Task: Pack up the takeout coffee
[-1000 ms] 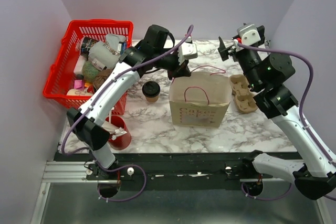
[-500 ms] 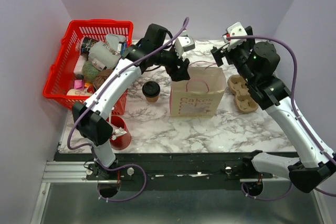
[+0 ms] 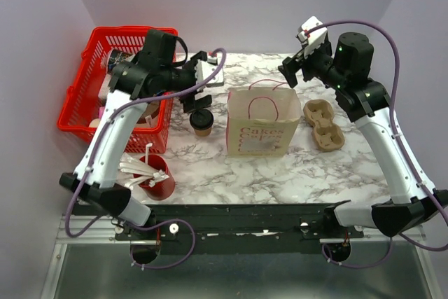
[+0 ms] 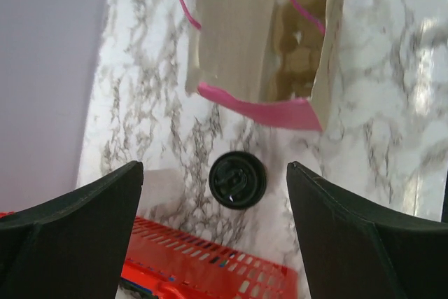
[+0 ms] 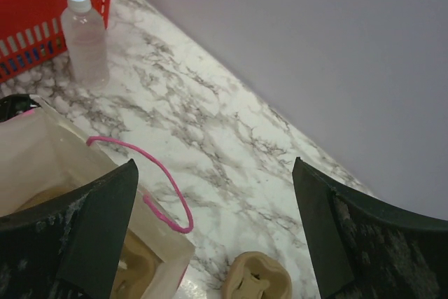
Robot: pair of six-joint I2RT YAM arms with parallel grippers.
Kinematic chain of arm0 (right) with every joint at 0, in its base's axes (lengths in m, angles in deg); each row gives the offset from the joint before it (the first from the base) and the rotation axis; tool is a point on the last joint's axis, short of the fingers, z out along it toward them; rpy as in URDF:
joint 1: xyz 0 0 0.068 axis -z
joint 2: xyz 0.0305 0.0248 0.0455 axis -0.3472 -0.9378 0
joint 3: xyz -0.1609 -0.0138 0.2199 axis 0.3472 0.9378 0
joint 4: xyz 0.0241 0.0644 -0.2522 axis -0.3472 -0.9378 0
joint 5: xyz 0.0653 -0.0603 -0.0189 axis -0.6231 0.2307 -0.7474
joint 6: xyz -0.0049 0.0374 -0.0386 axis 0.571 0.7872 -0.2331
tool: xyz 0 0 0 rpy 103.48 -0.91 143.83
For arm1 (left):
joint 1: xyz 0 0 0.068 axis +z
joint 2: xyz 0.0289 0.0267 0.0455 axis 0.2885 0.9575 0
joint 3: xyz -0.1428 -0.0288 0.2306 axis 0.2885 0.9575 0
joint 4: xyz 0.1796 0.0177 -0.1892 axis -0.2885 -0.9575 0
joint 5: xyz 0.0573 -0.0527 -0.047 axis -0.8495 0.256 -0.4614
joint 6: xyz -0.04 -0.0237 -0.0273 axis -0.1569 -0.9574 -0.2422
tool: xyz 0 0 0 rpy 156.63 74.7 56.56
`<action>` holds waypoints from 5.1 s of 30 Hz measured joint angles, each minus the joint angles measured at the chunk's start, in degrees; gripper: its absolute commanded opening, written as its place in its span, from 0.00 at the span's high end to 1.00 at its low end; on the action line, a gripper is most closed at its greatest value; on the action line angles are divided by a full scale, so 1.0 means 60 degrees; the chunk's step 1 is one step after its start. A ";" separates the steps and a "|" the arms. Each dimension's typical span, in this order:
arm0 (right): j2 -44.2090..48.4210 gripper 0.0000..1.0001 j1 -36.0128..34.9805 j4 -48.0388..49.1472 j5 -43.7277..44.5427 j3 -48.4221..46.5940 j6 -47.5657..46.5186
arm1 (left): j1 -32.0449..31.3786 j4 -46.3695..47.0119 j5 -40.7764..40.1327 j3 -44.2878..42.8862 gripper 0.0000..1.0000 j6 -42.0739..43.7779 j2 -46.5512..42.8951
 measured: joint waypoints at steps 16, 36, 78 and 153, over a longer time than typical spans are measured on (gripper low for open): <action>-0.0135 0.02 0.0186 -0.0838 -0.1341 -0.0095 0.0033 | 0.0138 -0.1982 -0.2124 0.0572 0.16 0.7155 0.2776; 0.0076 0.02 0.0237 -0.1115 -0.1359 0.0521 0.0036 | 0.0138 -0.2157 -0.2962 0.1322 0.15 1.0448 0.3887; -0.0160 0.02 0.0437 -0.1275 -0.1665 0.0495 0.0153 | -0.0018 -0.2142 -0.3187 0.0725 0.19 1.0663 0.4980; -0.0856 0.00 0.0535 -0.1348 -0.2036 -0.0302 0.0310 | -0.0157 -0.1971 -0.2521 0.0623 0.51 0.8094 0.5315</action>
